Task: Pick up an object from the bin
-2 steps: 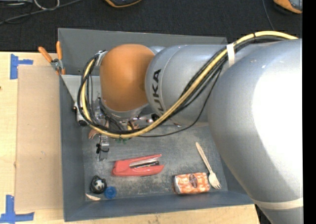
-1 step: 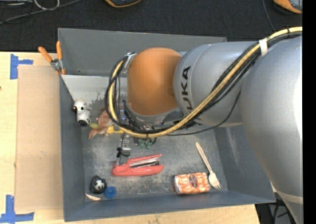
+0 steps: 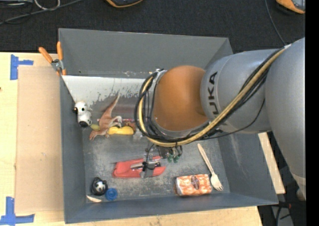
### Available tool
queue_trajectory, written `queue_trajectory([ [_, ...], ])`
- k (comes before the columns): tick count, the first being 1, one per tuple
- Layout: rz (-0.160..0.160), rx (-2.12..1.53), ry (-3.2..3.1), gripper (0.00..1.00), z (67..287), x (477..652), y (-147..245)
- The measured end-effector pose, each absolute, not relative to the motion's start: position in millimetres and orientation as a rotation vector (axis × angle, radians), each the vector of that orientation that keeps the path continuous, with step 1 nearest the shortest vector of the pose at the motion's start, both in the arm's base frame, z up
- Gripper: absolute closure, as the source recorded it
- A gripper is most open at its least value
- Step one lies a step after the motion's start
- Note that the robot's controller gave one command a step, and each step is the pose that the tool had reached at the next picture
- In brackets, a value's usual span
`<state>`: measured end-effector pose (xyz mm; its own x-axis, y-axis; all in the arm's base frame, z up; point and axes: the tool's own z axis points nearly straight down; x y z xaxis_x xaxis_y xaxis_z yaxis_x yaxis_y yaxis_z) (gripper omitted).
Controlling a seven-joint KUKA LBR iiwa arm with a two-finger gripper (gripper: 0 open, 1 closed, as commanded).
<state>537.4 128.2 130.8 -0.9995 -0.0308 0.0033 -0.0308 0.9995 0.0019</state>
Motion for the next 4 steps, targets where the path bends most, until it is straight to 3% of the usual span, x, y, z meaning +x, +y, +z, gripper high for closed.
queue_trajectory([
  [1, -0.005, -0.03, -3.141, 0.0, 69, 521.7, 122],
  [2, 0.001, 0.396, -3.122, 1.0, 70, 536.5, 63],
  [3, 0.001, 0.395, -3.122, 1.0, 70, 536.5, 63],
  [4, -0.002, 0.541, -3.092, 1.0, 131, 551.6, 28],
])
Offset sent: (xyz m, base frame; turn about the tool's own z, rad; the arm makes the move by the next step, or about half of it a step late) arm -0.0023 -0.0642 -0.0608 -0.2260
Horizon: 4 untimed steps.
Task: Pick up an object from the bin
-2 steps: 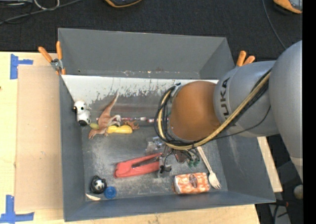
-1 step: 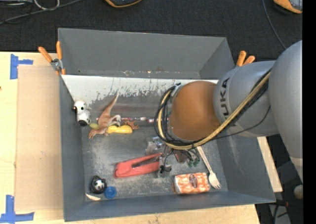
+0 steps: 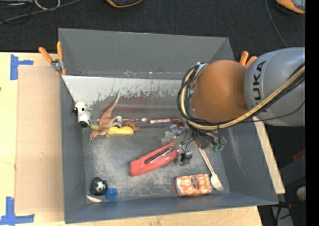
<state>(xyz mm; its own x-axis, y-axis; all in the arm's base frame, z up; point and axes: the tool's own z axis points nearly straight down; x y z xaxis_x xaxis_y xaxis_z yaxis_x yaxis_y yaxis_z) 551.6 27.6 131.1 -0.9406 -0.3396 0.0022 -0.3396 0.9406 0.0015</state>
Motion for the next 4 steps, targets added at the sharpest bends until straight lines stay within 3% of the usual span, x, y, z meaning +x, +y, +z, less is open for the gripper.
queue_trajectory([
  [1, -0.005, 0.693, -3.061, 1.0, 223, 583.8, 35],
  [2, 0.001, 0.926, -3.006, 1.0, 178, 588.3, 15],
  [3, -0.002, 0.979, -2.993, 1.0, 150, 557.0, 23],
  [4, -0.006, 1.346, -2.837, 0.0, 107, 534.8, -44],
])
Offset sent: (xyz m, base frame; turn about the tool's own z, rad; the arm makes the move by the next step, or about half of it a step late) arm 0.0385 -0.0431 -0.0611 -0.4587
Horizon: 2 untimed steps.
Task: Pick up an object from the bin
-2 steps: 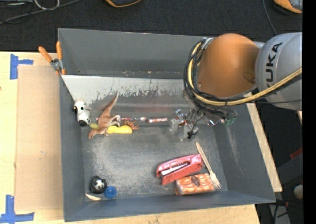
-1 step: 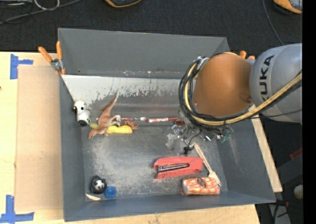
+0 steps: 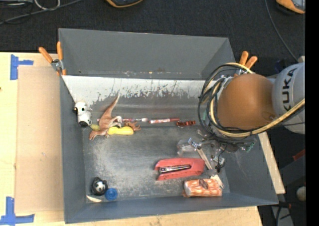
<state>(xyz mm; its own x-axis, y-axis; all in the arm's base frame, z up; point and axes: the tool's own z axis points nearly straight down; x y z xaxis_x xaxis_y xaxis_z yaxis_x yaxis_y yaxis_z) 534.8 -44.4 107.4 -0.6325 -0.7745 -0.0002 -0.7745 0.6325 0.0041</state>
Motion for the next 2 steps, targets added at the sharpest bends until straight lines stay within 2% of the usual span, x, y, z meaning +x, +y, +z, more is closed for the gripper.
queue_trajectory([
  [1, -0.006, 1.345, -2.838, 0.0, 107, 534.8, -44],
  [2, -0.006, 1.403, -2.812, 0.0, 89, 562.1, -46],
])
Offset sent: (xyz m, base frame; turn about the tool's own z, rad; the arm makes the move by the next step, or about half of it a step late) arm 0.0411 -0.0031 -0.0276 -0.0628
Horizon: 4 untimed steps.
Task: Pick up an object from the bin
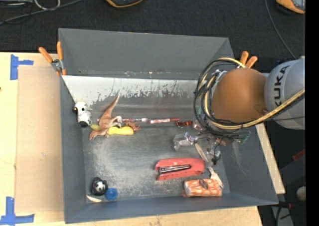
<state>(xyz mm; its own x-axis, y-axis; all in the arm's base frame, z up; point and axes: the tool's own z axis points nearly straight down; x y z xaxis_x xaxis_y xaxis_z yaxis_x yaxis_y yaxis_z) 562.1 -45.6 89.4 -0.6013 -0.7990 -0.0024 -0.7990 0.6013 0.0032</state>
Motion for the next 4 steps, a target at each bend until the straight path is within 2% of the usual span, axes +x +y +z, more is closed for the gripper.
queue_trajectory([
  [1, 0.011, -1.124, 2.938, 0.0, 130, 561.1, -30],
  [2, 0.009, -0.991, 2.981, 0.0, 145, 562.7, -19],
  [3, 0.011, -1.041, 2.964, 0.0, 144, 560.0, -16],
  [4, 0.01, -1.051, 2.959, 0.0, 112, 542.6, 18],
])
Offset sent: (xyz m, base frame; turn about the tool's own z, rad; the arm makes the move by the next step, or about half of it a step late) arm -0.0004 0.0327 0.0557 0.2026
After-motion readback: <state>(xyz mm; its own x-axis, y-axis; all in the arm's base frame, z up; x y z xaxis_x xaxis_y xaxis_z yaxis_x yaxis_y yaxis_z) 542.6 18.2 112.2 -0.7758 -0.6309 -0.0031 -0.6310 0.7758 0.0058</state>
